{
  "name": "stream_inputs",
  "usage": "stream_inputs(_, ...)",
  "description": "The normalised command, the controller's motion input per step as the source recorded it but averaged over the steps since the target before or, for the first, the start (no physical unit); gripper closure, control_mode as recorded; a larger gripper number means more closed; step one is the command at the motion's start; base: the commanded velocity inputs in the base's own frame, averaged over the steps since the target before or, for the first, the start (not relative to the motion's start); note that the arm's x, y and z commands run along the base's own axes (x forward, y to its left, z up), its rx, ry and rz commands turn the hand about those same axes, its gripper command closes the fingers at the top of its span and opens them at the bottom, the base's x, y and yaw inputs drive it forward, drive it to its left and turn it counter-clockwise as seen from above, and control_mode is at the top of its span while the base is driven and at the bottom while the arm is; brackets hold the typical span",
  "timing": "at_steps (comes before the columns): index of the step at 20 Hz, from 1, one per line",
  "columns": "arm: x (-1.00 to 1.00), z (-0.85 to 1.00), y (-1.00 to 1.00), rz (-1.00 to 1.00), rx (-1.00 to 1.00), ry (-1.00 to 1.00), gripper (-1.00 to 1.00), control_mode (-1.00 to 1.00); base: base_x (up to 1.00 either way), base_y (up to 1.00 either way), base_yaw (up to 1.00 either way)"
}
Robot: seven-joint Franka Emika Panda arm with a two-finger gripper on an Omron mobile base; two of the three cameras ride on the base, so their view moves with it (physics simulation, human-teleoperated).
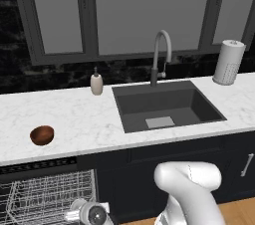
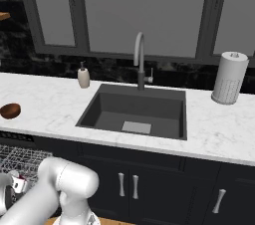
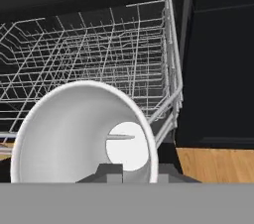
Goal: Pick up the cup and bowl from the counter, place them in the dishwasher, and close the dishwasher door.
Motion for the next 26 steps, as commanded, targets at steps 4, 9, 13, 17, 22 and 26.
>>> stream_inputs(4, -0.44, 0.03, 0.05, 0.05, 0.03, -0.17, 1.00, -1.00, 0.00, 0.00, 0.00)
stream_inputs(9, -0.95, 0.30, 0.00, 0.04, 0.00, -0.37, 1.00, -1.00, 0.00, 0.00, 0.00)
stream_inputs(13, -0.37, 0.35, 0.01, 0.06, 0.00, -0.54, 1.00, -1.00, 0.00, 0.00, 0.00)
stream_inputs(17, 0.00, 0.29, 0.00, 0.06, 0.00, -0.27, 1.00, -1.00, 0.00, 0.00, 0.00)
stream_inputs(22, 0.15, 0.00, 0.13, 0.00, -0.01, 0.05, 1.00, -1.00, 0.00, 0.00, 0.00)
stream_inputs(26, 0.29, 0.00, 0.29, 0.00, -0.02, 0.06, 1.00, -1.00, 0.00, 0.00, 0.00)
